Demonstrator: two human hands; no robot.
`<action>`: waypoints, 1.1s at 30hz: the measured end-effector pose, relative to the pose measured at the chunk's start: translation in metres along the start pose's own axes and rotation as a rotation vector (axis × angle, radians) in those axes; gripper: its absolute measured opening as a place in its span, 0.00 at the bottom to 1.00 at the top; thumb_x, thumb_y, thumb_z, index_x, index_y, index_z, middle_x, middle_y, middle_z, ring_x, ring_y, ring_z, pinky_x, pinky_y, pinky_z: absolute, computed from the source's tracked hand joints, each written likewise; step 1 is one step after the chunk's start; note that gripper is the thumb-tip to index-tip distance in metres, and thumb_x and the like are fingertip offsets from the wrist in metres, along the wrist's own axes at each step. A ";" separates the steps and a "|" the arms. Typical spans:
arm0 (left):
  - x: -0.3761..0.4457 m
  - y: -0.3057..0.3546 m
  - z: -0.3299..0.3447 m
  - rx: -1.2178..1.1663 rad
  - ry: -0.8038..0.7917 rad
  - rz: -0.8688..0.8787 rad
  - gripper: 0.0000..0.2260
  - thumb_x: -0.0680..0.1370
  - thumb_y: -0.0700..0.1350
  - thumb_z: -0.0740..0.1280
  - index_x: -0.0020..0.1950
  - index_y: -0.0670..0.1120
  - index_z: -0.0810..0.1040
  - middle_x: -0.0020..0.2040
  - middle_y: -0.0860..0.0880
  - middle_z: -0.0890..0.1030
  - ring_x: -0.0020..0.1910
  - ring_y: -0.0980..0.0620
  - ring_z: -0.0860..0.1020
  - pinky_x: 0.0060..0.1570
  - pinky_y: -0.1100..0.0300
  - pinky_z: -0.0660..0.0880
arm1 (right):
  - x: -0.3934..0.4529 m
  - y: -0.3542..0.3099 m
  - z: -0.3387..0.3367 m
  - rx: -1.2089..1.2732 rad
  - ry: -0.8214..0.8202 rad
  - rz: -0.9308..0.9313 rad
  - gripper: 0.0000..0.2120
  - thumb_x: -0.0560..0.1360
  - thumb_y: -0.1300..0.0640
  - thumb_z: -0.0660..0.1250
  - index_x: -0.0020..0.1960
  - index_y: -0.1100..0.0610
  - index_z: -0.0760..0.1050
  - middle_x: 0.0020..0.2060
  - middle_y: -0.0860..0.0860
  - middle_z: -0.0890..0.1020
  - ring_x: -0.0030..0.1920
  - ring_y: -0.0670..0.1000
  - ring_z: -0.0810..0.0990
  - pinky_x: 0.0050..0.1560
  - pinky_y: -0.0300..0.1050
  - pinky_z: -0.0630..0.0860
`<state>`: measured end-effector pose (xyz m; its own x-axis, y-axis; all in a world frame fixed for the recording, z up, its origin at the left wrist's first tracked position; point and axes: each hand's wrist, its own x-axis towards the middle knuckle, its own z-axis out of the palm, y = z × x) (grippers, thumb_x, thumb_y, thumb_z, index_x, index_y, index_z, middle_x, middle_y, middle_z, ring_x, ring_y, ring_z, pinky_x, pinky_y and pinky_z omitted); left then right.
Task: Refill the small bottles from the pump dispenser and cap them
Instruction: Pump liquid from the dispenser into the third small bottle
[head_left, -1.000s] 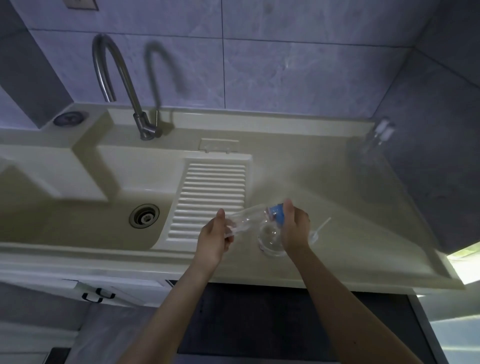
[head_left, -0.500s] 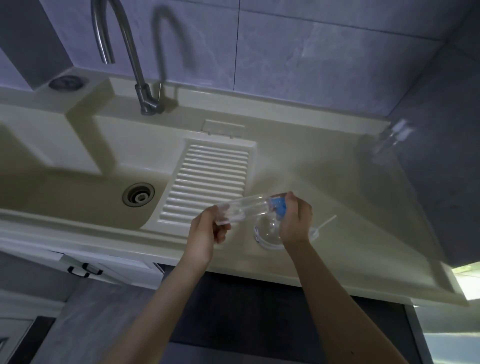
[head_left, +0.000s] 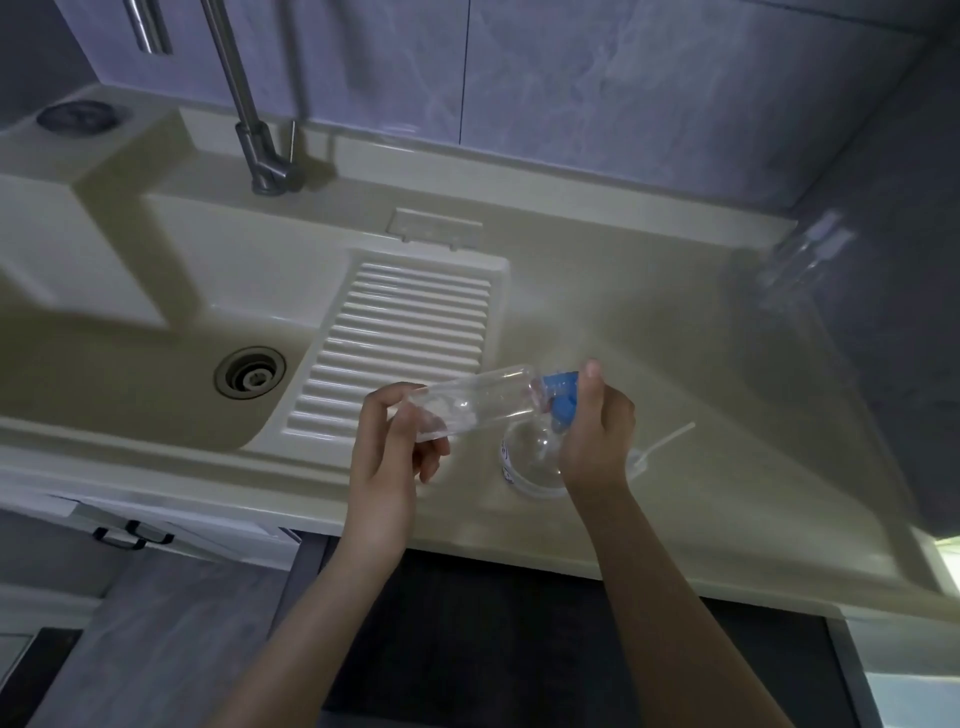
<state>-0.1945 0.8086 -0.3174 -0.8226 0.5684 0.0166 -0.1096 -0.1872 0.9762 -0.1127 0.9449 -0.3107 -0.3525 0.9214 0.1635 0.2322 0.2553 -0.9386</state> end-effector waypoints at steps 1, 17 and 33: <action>0.000 -0.003 0.000 0.001 0.002 0.022 0.13 0.76 0.52 0.58 0.53 0.44 0.72 0.30 0.51 0.74 0.29 0.53 0.68 0.30 0.63 0.67 | 0.000 0.001 0.000 0.004 0.001 0.008 0.26 0.70 0.35 0.45 0.20 0.43 0.70 0.17 0.43 0.68 0.24 0.45 0.64 0.34 0.43 0.63; 0.021 -0.040 -0.003 0.083 -0.063 0.350 0.11 0.79 0.58 0.57 0.56 0.57 0.72 0.43 0.55 0.75 0.37 0.58 0.73 0.37 0.67 0.71 | 0.002 0.003 0.001 0.002 0.029 0.033 0.27 0.68 0.36 0.45 0.21 0.47 0.72 0.18 0.44 0.70 0.24 0.47 0.66 0.33 0.46 0.65; 0.028 -0.056 -0.010 0.213 -0.108 0.488 0.16 0.79 0.57 0.57 0.67 0.57 0.66 0.57 0.62 0.72 0.51 0.52 0.75 0.45 0.35 0.75 | 0.004 0.010 0.002 0.131 0.019 -0.032 0.21 0.69 0.41 0.50 0.29 0.46 0.78 0.24 0.47 0.79 0.31 0.51 0.79 0.35 0.45 0.74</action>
<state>-0.2171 0.8273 -0.3732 -0.6861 0.5375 0.4903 0.3956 -0.2900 0.8715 -0.1142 0.9508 -0.3199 -0.3405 0.9192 0.1980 0.1004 0.2449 -0.9643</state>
